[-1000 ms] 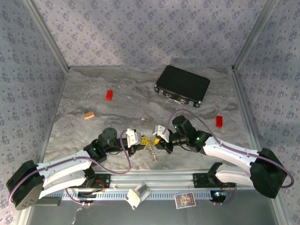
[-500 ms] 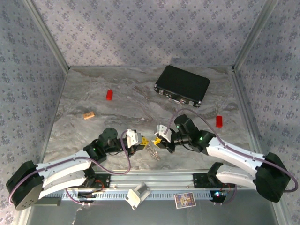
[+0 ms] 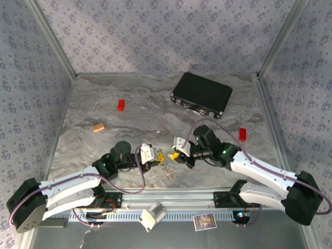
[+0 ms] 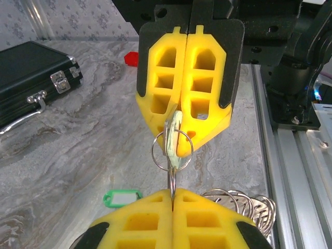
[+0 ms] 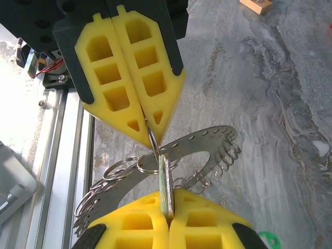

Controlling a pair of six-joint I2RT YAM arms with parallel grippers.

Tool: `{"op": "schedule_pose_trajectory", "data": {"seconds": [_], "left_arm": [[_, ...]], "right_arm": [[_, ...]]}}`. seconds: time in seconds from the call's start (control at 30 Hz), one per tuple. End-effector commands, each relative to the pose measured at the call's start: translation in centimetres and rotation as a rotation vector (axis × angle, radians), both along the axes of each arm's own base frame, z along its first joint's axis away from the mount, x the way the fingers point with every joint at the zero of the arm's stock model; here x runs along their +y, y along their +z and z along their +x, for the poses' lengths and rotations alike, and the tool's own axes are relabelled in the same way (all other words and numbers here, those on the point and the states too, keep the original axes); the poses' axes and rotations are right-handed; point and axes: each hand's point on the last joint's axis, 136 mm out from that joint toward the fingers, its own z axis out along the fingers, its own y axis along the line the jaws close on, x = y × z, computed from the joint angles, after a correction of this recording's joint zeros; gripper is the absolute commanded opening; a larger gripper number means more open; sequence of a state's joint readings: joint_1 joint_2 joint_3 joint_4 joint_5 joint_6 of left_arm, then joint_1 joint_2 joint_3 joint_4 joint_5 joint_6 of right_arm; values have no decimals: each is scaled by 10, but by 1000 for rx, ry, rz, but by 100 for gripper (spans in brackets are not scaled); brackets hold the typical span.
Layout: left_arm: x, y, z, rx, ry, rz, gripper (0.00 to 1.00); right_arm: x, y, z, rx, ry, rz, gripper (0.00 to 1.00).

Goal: Put the keys on the keyring

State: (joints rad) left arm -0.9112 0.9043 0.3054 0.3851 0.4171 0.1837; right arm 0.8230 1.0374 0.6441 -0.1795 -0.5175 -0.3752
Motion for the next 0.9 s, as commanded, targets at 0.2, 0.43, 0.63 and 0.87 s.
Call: {"op": "schedule_pose_trajectory", "data": {"seconds": [0.2, 0.43, 0.63, 0.87], "left_arm": [[11, 20, 29, -87, 178, -45, 38], [62, 48, 70, -103, 564, -110, 50], [124, 72, 90, -59, 873, -286, 69], [215, 78, 98, 40, 1267, -418, 80]], "right_arm": [[-1, 28, 19, -108, -64, -32, 0], [13, 38, 33, -148, -77, -29, 0], [57, 61, 45, -151, -5, 86, 0], [126, 70, 78, -134, 65, 179, 0]]}}
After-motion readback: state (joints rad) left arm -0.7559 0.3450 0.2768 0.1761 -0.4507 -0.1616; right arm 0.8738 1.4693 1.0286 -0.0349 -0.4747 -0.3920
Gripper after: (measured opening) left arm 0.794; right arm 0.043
